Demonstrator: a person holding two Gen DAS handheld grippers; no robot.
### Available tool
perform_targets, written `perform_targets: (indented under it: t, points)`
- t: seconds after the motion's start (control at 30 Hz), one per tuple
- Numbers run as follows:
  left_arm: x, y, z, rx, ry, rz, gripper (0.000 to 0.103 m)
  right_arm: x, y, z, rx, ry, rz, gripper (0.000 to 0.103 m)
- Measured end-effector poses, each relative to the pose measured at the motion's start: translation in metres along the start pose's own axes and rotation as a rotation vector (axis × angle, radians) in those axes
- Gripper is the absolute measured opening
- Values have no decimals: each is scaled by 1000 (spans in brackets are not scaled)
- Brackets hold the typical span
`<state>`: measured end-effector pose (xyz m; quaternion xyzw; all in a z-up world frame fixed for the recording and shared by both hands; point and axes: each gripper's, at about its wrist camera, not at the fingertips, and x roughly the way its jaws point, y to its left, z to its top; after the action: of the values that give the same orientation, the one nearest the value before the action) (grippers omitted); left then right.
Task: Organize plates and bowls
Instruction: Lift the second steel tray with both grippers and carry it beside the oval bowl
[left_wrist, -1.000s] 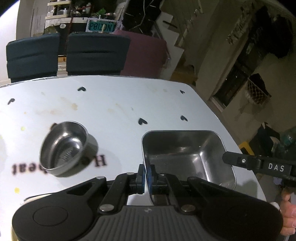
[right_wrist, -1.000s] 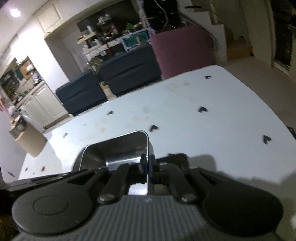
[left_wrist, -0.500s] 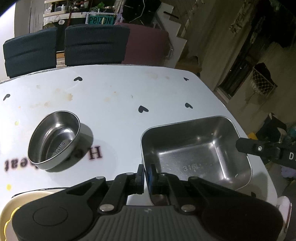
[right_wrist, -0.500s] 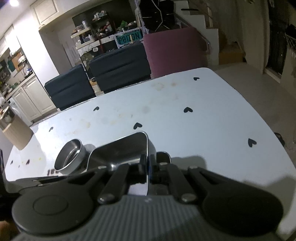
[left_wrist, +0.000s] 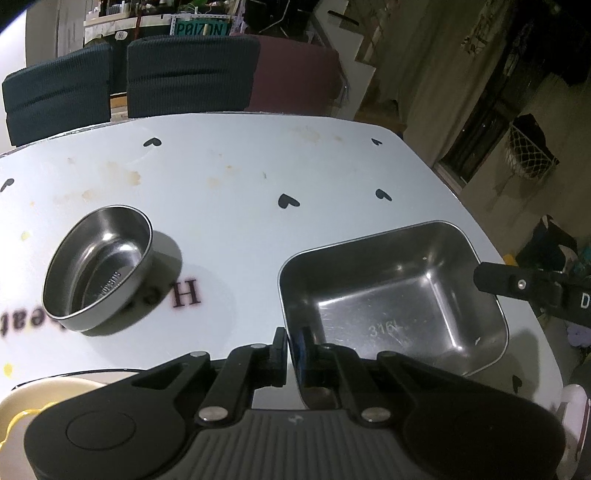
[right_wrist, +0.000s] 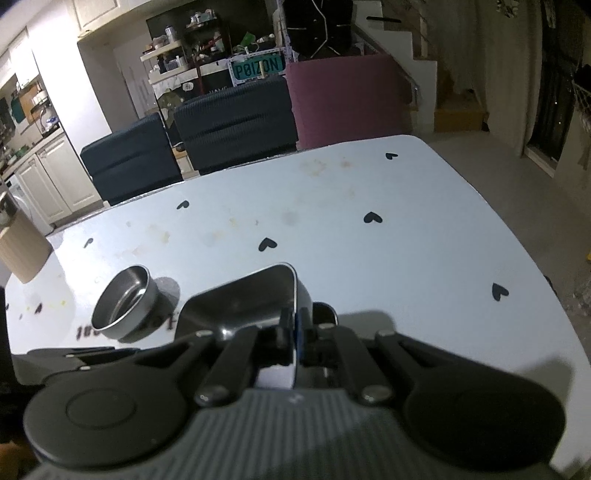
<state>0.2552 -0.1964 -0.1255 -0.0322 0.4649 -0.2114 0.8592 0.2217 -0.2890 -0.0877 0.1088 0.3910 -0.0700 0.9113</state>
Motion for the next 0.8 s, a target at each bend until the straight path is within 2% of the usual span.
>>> perform_targets:
  t: [0.27,0.8]
  points:
    - [6,2,-5,-13,25,-10,6,13,2,0,-18,31,-35,3]
    - [8,6,-5,1,21,-37,9,39,-11,-7,-5,135,-58,2]
